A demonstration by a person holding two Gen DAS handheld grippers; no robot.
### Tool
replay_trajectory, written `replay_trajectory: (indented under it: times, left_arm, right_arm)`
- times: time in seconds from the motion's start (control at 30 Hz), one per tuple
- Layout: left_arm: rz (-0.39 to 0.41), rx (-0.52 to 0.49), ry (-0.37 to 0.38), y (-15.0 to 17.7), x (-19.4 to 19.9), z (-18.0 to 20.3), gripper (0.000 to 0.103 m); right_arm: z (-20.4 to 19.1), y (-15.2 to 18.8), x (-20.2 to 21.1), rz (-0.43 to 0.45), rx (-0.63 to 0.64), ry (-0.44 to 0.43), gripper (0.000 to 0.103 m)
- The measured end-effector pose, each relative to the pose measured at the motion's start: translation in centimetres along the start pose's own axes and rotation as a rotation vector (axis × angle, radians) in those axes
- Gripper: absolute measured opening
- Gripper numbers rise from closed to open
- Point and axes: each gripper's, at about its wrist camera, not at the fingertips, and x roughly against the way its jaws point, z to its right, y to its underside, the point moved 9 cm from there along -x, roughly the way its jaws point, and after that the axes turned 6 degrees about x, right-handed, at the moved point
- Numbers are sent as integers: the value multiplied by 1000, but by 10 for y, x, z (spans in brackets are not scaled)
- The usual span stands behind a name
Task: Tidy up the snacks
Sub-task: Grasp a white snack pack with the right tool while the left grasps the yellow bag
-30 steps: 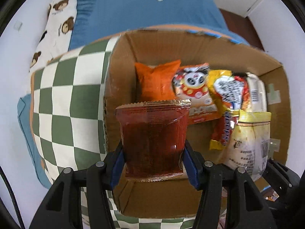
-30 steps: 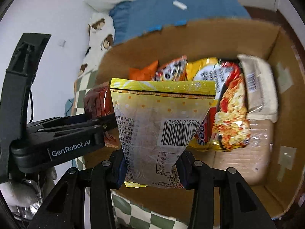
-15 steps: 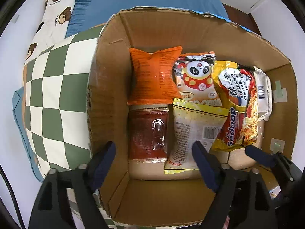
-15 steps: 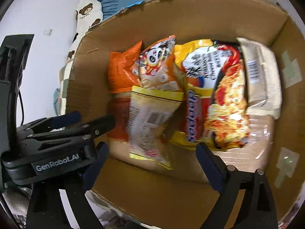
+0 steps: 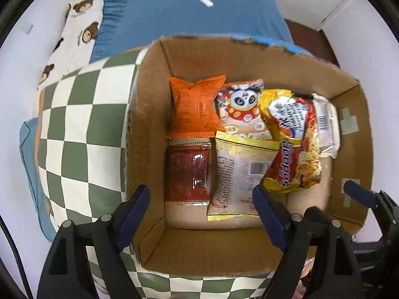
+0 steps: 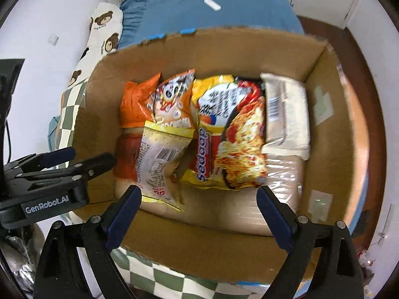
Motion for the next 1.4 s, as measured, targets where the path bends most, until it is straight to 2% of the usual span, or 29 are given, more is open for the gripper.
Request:
replay_trajectory:
  times: [0.2, 0.33, 0.47, 0.6, 0.8, 0.97, 1.2, 1.33, 1.4]
  left_arm:
    - [178, -7, 33, 11, 50, 1, 84]
    - [295, -23, 35, 30, 80, -1, 84]
    - [365, -11, 22, 60, 91, -14, 84]
    - [342, -23, -35, 95, 62, -39, 84]
    - [202, -50, -139, 132, -15, -79, 84]
    - [156, -75, -182, 142, -52, -95, 84]
    - [151, -224, -276, 138, -75, -92, 84]
    - [148, -306, -303, 129, -83, -86, 84]
    - [146, -340, -288, 123, -89, -81, 84]
  right_arm:
    - [-4, 7, 53, 158, 30, 57, 96]
    - [-12, 26, 88, 272, 38, 46, 96]
    - [-15, 56, 107, 356, 15, 25, 96]
    - [-2, 96, 100, 384, -32, 40, 96]
    - [37, 147, 46, 299, -181, 18, 96]
    - [60, 156, 2, 242, -240, 32, 95]
    - [66, 158, -52, 163, -230, 70, 92]
    - [64, 160, -71, 134, -233, 63, 78]
    - [63, 162, -77, 132, -233, 60, 73]
